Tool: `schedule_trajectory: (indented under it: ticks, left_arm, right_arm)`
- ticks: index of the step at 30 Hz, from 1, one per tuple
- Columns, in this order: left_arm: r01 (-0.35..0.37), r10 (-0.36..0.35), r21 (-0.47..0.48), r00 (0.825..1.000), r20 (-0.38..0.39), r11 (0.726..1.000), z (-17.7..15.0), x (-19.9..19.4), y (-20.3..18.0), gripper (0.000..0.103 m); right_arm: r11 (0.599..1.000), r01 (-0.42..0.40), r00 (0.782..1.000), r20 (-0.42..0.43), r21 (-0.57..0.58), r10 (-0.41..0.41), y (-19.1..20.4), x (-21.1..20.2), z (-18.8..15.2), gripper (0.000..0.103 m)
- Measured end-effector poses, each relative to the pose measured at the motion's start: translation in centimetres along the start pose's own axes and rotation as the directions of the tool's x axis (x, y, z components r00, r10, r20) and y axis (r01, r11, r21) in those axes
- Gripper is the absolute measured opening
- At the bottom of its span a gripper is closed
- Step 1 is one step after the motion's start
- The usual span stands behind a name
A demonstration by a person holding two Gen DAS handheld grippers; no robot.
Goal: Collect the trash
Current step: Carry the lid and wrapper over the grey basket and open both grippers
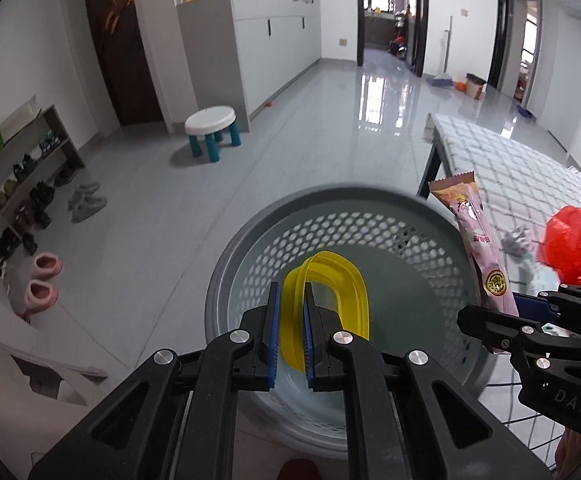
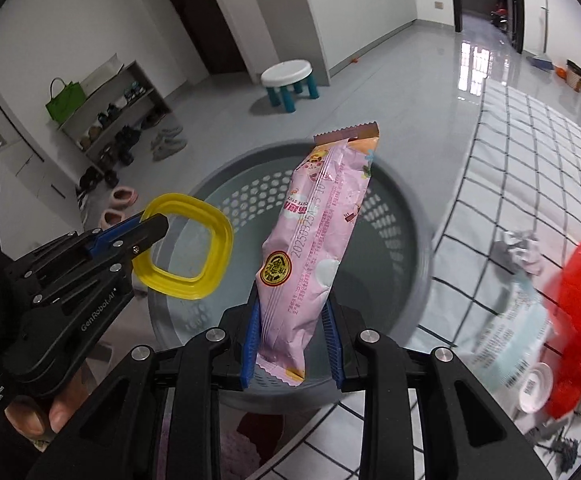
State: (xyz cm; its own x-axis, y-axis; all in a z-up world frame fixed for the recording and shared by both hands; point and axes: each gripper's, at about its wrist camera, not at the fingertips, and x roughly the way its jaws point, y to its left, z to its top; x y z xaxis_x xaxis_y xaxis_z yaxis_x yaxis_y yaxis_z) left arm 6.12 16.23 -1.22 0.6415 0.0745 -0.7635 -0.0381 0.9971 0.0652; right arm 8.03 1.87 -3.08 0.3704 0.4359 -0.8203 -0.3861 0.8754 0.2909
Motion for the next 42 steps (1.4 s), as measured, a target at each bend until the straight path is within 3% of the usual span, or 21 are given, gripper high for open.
schedule_trajectory:
  ticks: [14, 17, 21, 24, 26, 28, 34, 42]
  left_arm:
    - [0.01, -0.011, -0.015, 0.999, -0.042, 1.0, -0.5, 1.4, 0.3, 0.011]
    - [0.004, -0.005, -0.019, 0.999, -0.049, 1.0, -0.6, 1.6, 0.5, 0.014]
    - [0.001, -0.003, -0.023, 0.998, -0.056, 1.0, -0.5, 1.7, 0.5, 0.015]
    - [-0.007, 0.005, -0.027, 0.998, -0.057, 1.0, -0.6, 1.7, 0.6, 0.028]
    - [-0.012, 0.01, -0.031, 0.999, -0.051, 0.999, -0.7, 1.6, 0.7, 0.049]
    - [-0.016, 0.015, -0.039, 0.999, -0.037, 0.999, -0.7, 1.3, 0.8, 0.064]
    - [-0.014, 0.013, -0.046, 0.999, -0.033, 0.999, -0.8, 1.0, 0.9, 0.067]
    - [-0.022, 0.021, -0.056, 1.0, -0.019, 0.998, -0.8, 0.6, 0.8, 0.082]
  right_arm:
    - [1.0, 0.006, 0.999, -0.037, 0.014, -0.005, 0.3, 2.6, 0.3, 0.032]
    - [1.0, 0.003, 1.0, -0.027, 0.014, -0.002, 0.0, 2.4, 0.2, 0.037]
    - [1.0, 0.005, 1.0, -0.009, 0.011, -0.005, -0.2, 2.1, 0.1, 0.057]
    - [1.0, 0.007, 1.0, 0.003, 0.009, -0.007, -0.2, 1.8, 0.1, 0.06]
    - [1.0, 0.009, 1.0, 0.006, 0.012, -0.009, -0.4, 1.7, 0.0, 0.061]
    - [1.0, 0.008, 1.0, 0.007, 0.018, -0.008, -0.6, 1.5, 0.0, 0.061]
    - [1.0, 0.005, 1.0, 0.02, 0.03, -0.005, -0.9, 1.1, -0.2, 0.062]
    - [0.999, 0.013, 0.999, 0.033, 0.032, -0.014, -0.9, 0.7, -0.5, 0.064]
